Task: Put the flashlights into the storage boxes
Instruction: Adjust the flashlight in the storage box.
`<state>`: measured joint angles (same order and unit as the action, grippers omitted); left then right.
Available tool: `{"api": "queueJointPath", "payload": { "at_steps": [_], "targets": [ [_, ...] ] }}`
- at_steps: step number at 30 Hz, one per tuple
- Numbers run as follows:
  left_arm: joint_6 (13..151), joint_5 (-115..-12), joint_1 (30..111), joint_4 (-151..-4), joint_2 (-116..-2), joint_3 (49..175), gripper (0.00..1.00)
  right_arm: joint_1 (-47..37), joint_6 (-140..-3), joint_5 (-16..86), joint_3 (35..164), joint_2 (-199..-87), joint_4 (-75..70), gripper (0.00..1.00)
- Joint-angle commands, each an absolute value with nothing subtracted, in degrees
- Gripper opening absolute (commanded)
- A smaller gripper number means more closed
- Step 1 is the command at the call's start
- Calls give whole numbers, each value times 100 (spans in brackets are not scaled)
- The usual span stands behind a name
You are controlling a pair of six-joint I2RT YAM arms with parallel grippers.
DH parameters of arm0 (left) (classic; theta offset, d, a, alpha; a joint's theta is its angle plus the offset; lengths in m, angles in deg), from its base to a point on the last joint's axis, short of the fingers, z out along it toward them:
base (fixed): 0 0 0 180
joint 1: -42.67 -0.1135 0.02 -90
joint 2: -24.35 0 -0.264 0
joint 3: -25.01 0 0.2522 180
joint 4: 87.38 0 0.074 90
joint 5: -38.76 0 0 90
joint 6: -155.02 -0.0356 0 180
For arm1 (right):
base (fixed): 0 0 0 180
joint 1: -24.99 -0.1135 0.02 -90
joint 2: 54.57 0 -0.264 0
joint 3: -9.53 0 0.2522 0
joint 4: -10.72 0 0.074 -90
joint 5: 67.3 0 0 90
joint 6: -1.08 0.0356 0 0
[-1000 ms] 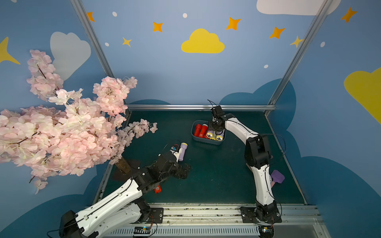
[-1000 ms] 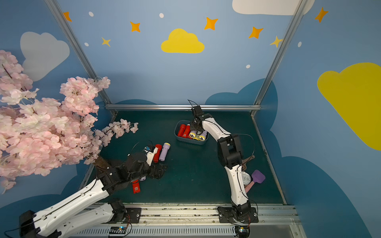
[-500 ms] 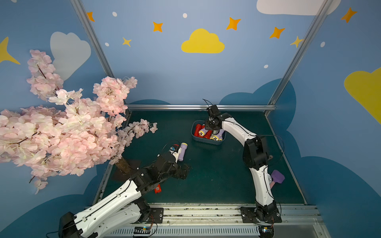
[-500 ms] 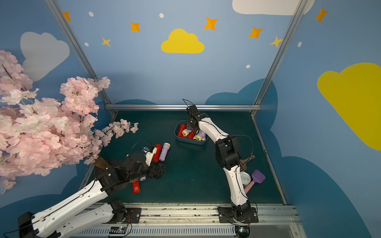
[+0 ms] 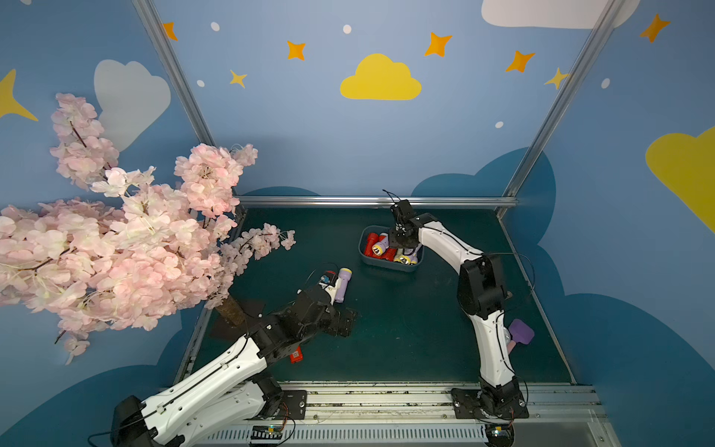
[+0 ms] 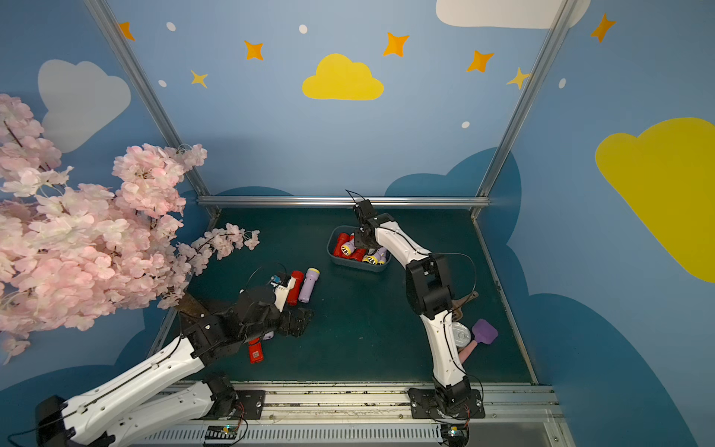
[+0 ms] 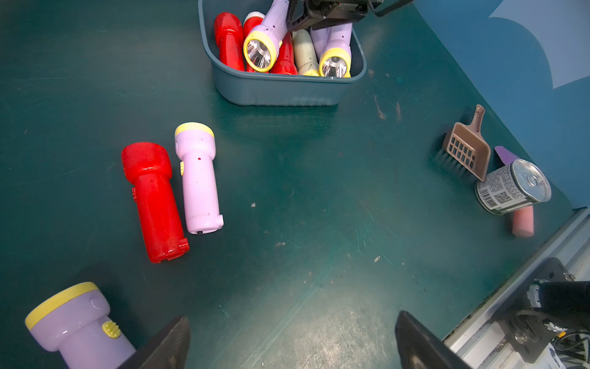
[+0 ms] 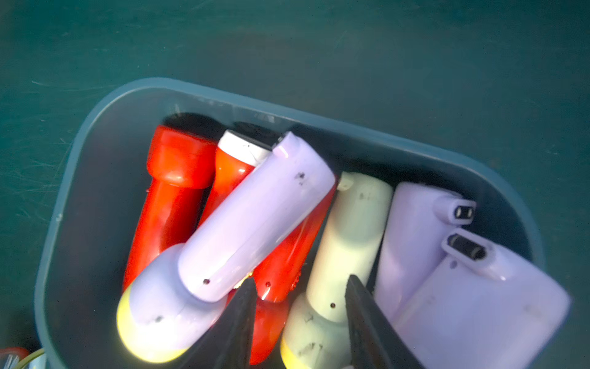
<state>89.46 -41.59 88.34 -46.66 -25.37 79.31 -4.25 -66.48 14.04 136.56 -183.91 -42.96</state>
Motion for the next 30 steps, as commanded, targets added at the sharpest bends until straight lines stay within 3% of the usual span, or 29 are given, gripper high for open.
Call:
{"api": "queueJointPath", "payload": {
  "at_steps": [1, 9, 25, 28, 30],
  "targets": [
    [8944, -4174, 8811, -4614, -2484, 7963, 100, -363, -6634, 1481, 13540, -18122, -4565, 46],
    [9080, -4156, 8810, -4550, -2250, 7894, 99, -184, -6731, 1394, 12552, -17556, -4424, 46],
    [9160, -4145, 8811, -4476, -2254, 7978, 99, -372, -7037, 1778, 12142, -16739, -4237, 48],
    [8965, -4070, 8811, -4360, -2476, 8196, 99, -409, -7029, 1826, 11860, -16373, -4127, 53],
    [8815, -4022, 8810, -4358, -2657, 8328, 99, -419, -7029, 1819, 11627, -16124, -4041, 61]
  ]
}}
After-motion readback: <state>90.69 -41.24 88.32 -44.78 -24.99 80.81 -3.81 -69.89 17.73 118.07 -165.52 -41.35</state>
